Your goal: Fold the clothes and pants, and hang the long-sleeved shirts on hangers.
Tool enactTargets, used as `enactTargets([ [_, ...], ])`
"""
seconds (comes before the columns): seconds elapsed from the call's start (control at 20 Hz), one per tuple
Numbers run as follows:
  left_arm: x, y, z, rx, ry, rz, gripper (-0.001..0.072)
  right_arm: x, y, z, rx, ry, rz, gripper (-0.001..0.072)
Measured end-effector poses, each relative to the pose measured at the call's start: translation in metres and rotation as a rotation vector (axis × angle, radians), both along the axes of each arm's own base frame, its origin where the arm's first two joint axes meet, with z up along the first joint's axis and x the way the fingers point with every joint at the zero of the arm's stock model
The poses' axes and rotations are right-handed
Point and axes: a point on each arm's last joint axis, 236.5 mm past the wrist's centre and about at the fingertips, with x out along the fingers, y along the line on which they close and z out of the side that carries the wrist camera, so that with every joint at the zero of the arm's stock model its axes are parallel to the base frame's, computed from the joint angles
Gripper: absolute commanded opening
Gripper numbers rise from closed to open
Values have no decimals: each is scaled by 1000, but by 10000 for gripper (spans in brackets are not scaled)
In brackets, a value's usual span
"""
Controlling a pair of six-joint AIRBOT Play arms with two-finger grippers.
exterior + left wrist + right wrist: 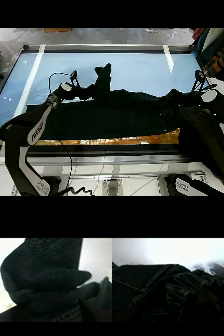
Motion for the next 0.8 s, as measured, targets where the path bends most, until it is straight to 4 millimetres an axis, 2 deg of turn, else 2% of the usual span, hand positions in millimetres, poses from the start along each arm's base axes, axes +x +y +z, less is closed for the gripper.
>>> enactTargets([
  [0.1, -2, -5, -4, -1, 6, -7, 549, 0, 0, 0, -1, -1, 0, 563],
  [0.2, -10, -16, -7, -6, 24, -39, 720, 0, 0, 0, -1, -2, -1, 563],
  [0.35, -18, -31, -10, -4, 34, -75, 716, 0, 0, 0, -2, -2, -1, 563],
  [0.4, -21, -36, -10, -5, 36, -84, 692, 0, 0, 0, -2, -2, 0, 563],
  [0.45, -22, -39, -11, -5, 37, -90, 597, 0, 0, 0, -2, -2, -1, 563],
  [0.6, -26, -48, -13, -4, 40, -99, 53, 0, 0, 0, -2, -2, -1, 563],
  [0.65, -27, -51, -15, -3, 42, -103, 22, 0, 0, 0, -2, -2, 0, 563],
  [0.8, -29, -57, -20, 4, 38, -108, 19, 0, 0, 0, -2, -2, 0, 563],
])
